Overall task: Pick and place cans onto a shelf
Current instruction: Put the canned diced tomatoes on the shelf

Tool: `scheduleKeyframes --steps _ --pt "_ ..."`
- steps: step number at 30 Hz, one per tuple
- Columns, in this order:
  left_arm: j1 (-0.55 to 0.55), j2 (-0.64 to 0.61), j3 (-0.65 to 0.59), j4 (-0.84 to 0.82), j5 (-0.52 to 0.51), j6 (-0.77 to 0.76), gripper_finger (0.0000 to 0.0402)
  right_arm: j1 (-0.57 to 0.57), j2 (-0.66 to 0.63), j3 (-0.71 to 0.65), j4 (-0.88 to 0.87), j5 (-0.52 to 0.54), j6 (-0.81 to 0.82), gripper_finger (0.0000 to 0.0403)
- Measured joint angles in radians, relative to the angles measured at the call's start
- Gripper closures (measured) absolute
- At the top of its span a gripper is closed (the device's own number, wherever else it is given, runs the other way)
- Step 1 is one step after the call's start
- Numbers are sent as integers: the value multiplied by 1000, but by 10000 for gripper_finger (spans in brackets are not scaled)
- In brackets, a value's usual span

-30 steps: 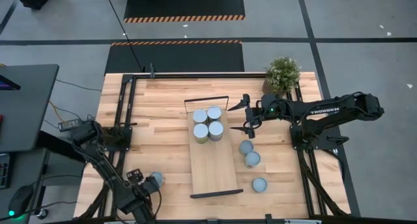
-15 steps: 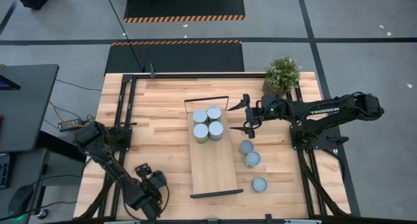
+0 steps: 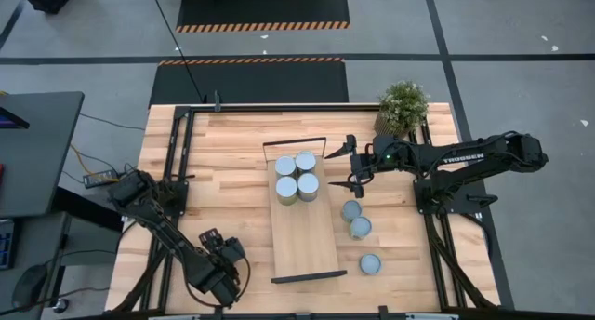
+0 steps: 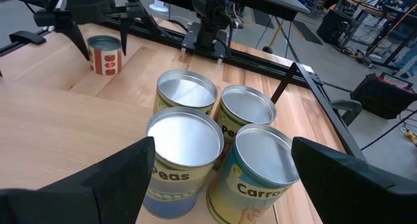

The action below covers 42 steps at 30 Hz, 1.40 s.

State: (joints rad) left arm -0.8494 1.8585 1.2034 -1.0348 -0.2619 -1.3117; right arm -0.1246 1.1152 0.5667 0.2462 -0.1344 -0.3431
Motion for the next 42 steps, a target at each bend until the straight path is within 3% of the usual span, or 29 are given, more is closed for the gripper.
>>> scheduleKeyframes --steps 6,15,19,24,32,42 --pt "50 -43 -1 -13 6 22 87 0 0 0 0 -1 0 35" --pt "254 -147 1 63 -12 254 88 0 -73 0 -139 62 8 35" --pt "344 -147 1 177 55 402 88 0 -104 0 -162 62 33 35" --pt "411 -146 55 158 129 451 89 0 -92 0 -181 62 34 35" --pt "439 -135 215 152 -1 528 89 0 -89 0 -169 62 30 35" --pt "490 -29 227 282 -13 526 88 0 -89 0 -163 54 32 35"
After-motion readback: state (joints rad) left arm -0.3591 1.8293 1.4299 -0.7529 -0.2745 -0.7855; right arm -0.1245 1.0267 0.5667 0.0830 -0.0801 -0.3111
